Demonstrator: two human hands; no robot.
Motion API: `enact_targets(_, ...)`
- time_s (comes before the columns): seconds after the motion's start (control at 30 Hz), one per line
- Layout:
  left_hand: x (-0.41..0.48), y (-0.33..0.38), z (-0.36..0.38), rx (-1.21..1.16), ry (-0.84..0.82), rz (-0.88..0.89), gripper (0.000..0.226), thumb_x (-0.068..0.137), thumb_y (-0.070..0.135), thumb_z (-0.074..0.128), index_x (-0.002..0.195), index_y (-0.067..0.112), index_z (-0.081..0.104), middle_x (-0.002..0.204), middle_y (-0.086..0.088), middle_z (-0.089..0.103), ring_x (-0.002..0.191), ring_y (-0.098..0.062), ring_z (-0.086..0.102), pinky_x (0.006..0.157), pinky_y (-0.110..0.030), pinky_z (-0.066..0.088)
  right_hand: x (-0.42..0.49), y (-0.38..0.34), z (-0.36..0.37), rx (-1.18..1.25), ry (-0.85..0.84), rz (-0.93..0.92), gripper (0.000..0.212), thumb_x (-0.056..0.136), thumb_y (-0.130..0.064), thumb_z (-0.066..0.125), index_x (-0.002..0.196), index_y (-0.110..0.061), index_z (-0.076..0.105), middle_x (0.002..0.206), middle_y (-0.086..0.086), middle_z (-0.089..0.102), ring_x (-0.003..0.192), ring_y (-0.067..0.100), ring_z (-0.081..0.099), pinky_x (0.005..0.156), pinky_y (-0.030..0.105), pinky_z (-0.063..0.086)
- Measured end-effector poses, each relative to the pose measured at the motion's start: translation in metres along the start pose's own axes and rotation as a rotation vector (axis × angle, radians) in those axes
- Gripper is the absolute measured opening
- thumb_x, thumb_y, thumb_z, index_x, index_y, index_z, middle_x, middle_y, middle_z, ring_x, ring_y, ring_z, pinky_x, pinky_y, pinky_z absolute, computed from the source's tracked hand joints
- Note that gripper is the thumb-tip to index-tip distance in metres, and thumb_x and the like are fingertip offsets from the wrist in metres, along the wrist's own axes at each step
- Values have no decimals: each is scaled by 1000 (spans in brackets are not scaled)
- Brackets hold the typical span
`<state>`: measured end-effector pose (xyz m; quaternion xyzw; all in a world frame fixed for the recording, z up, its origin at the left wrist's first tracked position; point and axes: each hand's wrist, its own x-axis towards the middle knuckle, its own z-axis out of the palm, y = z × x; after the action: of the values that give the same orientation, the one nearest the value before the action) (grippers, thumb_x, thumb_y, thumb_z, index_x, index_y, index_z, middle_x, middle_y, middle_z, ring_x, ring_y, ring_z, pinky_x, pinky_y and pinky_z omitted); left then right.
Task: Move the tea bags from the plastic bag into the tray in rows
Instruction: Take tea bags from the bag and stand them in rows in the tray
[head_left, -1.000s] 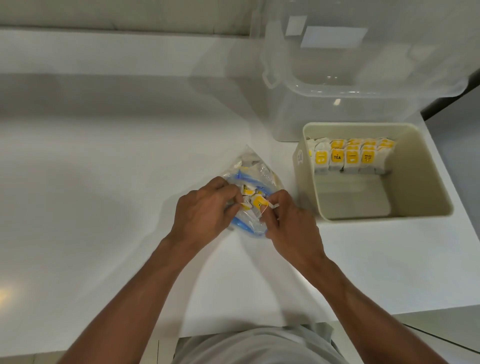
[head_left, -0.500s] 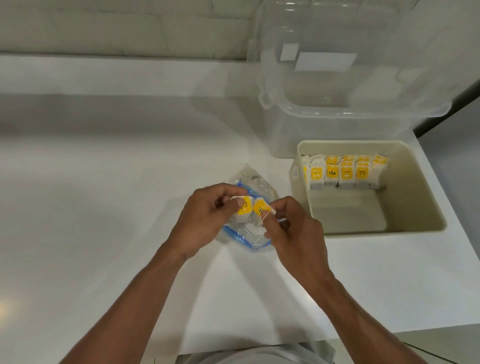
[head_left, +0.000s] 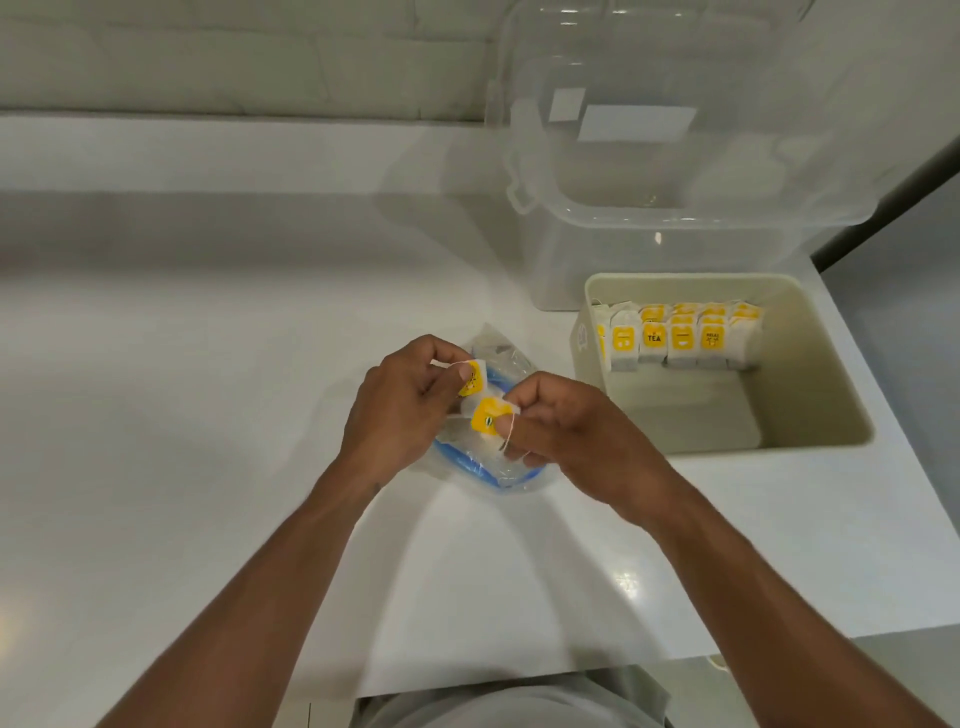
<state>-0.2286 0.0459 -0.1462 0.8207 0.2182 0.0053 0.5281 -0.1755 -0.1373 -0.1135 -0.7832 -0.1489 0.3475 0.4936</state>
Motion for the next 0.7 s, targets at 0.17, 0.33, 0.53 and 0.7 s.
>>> enact_targets(0.17, -2, 6, -4, -69, -57, -17, 13, 96, 43, 62, 96, 32, 69, 83, 7, 75, 73, -14, 69, 63, -36, 57, 11, -8, -11, 137, -64, -15, 5, 91, -19, 69, 94, -16, 66, 78, 1, 73, 73, 14, 69, 69, 26, 54)
enact_targets(0.33, -6, 11, -4, -72, -80, -44, 10, 98, 35, 59, 95, 31, 68, 82, 8, 75, 70, -7, 70, 56, -24, 52, 15, -8, -12, 92, -6, -63, 10, 89, -17, 71, 96, -10, 68, 72, -3, 72, 65, 11, 67, 59, 20, 51)
enact_targets(0.53, -10, 13, -5, -169, -147, -66, 11, 99, 31, 59, 97, 24, 68, 79, 5, 74, 65, -9, 69, 48, -20, 43, 17, -1, -12, -163, 141, -93, 13, 86, -30, 75, 92, -20, 69, 76, -6, 73, 68, 6, 68, 64, 25, 55)
enact_targets(0.7, -8, 19, -5, -126, -175, -35, 8, 98, 29, 60, 99, 27, 68, 85, 6, 76, 75, -11, 71, 59, -27, 52, 7, -1, -24, -130, 118, -93, 9, 85, -24, 75, 89, -19, 68, 79, -2, 72, 69, 9, 65, 64, 22, 52)
